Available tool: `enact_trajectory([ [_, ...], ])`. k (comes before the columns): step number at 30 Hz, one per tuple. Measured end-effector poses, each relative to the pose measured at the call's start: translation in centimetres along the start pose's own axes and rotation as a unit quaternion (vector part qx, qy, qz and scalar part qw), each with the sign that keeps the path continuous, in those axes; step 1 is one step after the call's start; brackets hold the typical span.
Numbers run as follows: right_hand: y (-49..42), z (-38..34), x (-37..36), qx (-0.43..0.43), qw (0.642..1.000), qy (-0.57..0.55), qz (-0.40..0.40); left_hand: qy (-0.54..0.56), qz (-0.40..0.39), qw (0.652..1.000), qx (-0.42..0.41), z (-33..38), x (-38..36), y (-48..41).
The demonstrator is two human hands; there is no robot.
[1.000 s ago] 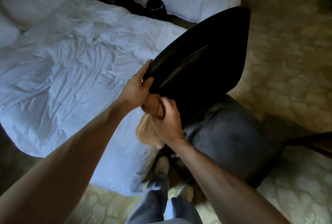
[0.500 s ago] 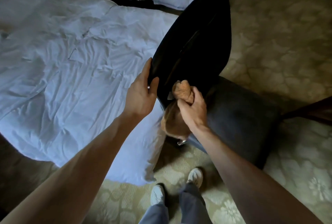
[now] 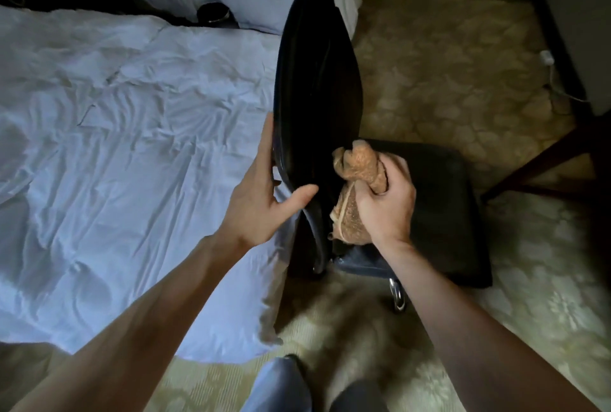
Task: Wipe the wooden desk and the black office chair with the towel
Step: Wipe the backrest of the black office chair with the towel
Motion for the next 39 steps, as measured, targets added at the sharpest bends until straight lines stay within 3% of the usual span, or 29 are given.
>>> enact_trajectory([
  [4,-0.1,0.9,0.6,0.1,0.993,-0.009,0.064,0.043,0.063,0.991,-0.109,-0.1,-1.5,-0.5],
  [9,0.6,1.7,0.8,0.246,0.96,-0.04,0.129,0.002,0.162,0.959,-0.23,-0.2,-2.1,-1.8],
  [12,1.6,1.4,-0.7,0.369,0.917,-0.019,0.149,0.017,0.207,0.943,-0.26,-1.4,-3.1,-2.4],
  [17,5.5,2.6,-3.1,0.495,0.833,0.098,0.228,0.066,0.27,0.92,-0.275,-3.9,-4.8,-3.0],
  [22,10.1,6.3,-6.1,0.577,0.75,0.252,0.204,0.057,0.291,0.906,-0.302,-6.6,-7.5,-3.0],
  [24,12.2,9.3,-7.6,0.602,0.728,0.28,0.168,0.028,0.304,0.913,-0.271,-7.3,-7.7,-3.0],
  [27,14.9,15.0,-10.0,0.621,0.708,0.328,0.075,-0.032,0.327,0.914,-0.237,-7.6,-6.8,-2.9],
  [31,16.9,20.4,-12.8,0.641,0.642,0.411,-0.09,-0.084,0.32,0.917,-0.222,-7.7,-5.8,-3.4],
  [34,16.6,19.3,-12.0,0.635,0.646,0.41,-0.112,-0.094,0.317,0.921,-0.207,-7.5,-5.3,-3.2],
  [39,14.2,12.1,-6.9,0.626,0.723,0.288,0.047,-0.097,0.271,0.934,-0.212,-7.4,-4.9,-2.5],
])
Point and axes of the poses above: each hand's wrist, its own y-axis away from the middle knuckle, its own x-axis out of the back of the hand, z = x × y, the point moved 6 cm from there along -y, towards the middle knuckle, and after that the axes turned 13 degrees about x, right-handed, at the moved point
